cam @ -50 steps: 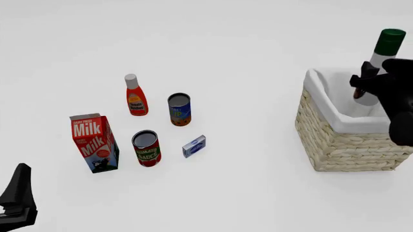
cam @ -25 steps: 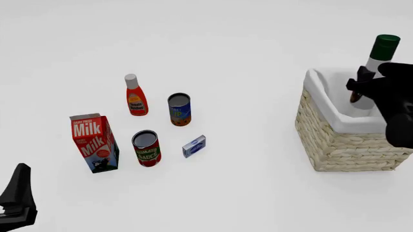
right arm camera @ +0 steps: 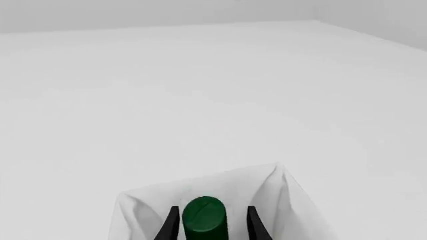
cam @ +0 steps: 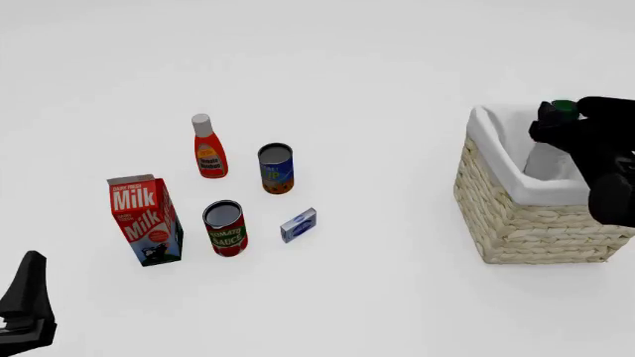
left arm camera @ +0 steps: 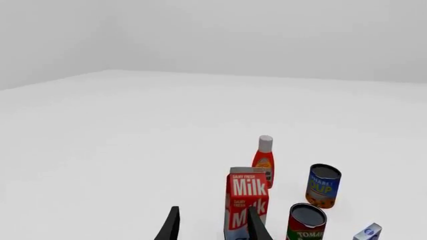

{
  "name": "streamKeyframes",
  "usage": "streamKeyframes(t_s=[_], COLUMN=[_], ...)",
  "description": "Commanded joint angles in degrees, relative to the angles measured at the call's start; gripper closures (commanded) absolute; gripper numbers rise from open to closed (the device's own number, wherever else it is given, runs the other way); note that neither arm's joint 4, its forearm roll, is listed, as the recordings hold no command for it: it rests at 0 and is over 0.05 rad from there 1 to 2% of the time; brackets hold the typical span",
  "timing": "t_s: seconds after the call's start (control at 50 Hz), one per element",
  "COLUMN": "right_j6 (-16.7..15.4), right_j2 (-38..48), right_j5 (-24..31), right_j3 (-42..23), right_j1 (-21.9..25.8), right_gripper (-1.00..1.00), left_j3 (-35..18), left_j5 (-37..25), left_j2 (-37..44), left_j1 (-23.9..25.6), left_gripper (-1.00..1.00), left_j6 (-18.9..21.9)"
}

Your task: Pick the salad dressing and place it in the basket.

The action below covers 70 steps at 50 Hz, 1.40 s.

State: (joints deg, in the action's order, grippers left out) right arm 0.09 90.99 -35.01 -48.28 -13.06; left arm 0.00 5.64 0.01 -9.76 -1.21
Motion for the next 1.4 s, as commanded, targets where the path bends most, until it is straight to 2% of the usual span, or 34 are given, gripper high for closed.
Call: streamKeyframes(t_s=[0.02, 0.56, 0.78, 1.0, 1.4], right_j6=[0.61, 0.26, 0.30, 1.14, 1.40], right_j2=[-0.10, -2.42, -5.75, -14.16, -31.98], right_j5=[0.08, 0.00, -0.29, 0.13, 4.70], right_j3=[-0.47, 0.49, 3.11, 8.98, 19.57], right_j1=[0.31, 1.14, 0.81, 1.87, 4.03], right_gripper=[-1.00, -1.00, -1.00, -1.00, -1.00], left_j3=[0.00, 0.00, 0.00, 0.00, 0.00], left_j5=[0.04, 0.12, 0.12, 0.11, 0.41], left_j2=[0.00, 0.00, 0.00, 0.00, 0.00], left_j1=[-0.15, -0.44, -0.50, -0.19, 0.26], left_gripper=[-1.00, -1.00, -1.00, -1.00, -1.00], left_j6=[-0.03, -0.16, -0.17, 0.12, -0.09])
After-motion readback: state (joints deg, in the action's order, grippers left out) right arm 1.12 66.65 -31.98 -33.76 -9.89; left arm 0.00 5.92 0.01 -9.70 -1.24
